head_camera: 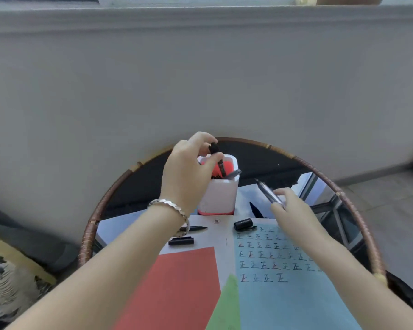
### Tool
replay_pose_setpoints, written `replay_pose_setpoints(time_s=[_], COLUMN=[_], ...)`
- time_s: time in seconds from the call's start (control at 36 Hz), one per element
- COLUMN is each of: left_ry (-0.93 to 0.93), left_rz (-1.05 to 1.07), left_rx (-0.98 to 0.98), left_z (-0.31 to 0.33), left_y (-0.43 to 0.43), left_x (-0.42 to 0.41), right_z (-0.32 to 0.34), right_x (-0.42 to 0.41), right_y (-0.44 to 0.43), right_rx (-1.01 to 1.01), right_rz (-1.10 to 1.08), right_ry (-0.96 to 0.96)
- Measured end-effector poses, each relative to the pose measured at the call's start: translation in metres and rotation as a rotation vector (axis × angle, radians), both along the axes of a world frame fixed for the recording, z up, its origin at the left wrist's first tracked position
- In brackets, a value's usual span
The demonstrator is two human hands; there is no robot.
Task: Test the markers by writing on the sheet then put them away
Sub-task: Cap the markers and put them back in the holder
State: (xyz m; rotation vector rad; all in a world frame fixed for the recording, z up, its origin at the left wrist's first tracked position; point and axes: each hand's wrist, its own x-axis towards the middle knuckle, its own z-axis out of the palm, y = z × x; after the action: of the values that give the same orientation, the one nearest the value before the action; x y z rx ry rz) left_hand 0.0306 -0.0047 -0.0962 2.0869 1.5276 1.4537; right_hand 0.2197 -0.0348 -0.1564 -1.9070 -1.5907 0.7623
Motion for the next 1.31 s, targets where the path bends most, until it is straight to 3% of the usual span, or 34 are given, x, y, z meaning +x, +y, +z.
replay_pose_setpoints(time_s=[0.14, 0.25, 0.31, 0.42, 0.53, 0.69, 0.75, 0.81, 0.92, 0.97, 1.31], left_ry=[0.260, 0.224, 0.218, 0.398, 0.544, 0.630, 0.494, 0.222, -0.398, -0.577, -0.682], left_rz=[0.016, 0.072, -0.014, -0.186, -0.170, -0.136, -0.163, -0.160, -0.273, -0.347, -0.232], left_rx=[0.027, 0.214, 0.256, 0.030, -0.219, -0.266, -0.246, -0.294, -0.686, -0.788, -0.784], left_z=[-0.021, -0.042, -0.057, -0.087, -0.094, -0.092, -0.091, -0.082, -0.054, -0.046, -0.058], left_y=[0.003, -0.017, -0.033, -0.046, -0.037, -0.023, -0.026, -0.033, -0.055, -0.067, -0.098], left_x=[0.002, 0.005, 0.011, 0.021, 0.034, 0.048, 0.047, 0.045, 0.035, 0.028, -0.007], right_z=[0.006, 0.002, 0.001, -0.002, -0.006, -0.007, -0.008, -0.008, -0.009, -0.007, 0.006], right_x=[0.026, 0.040, 0.042, 0.042, 0.040, 0.041, 0.042, 0.044, 0.047, 0.046, 0.019], right_y=[-0.038, -0.055, -0.059, -0.062, -0.062, -0.067, -0.069, -0.071, -0.073, -0.073, -0.083], right_rx=[0.066, 0.099, 0.123, 0.152, 0.157, 0.156, 0.172, 0.191, 0.217, 0.242, 0.325], right_rz=[0.004, 0.001, 0.015, 0.020, 0.023, 0.040, 0.037, 0.035, 0.042, 0.056, 0.248], right_ry=[0.076, 0.099, 0.115, 0.138, 0.140, 0.160, 0.160, 0.160, 0.179, 0.179, 0.169])
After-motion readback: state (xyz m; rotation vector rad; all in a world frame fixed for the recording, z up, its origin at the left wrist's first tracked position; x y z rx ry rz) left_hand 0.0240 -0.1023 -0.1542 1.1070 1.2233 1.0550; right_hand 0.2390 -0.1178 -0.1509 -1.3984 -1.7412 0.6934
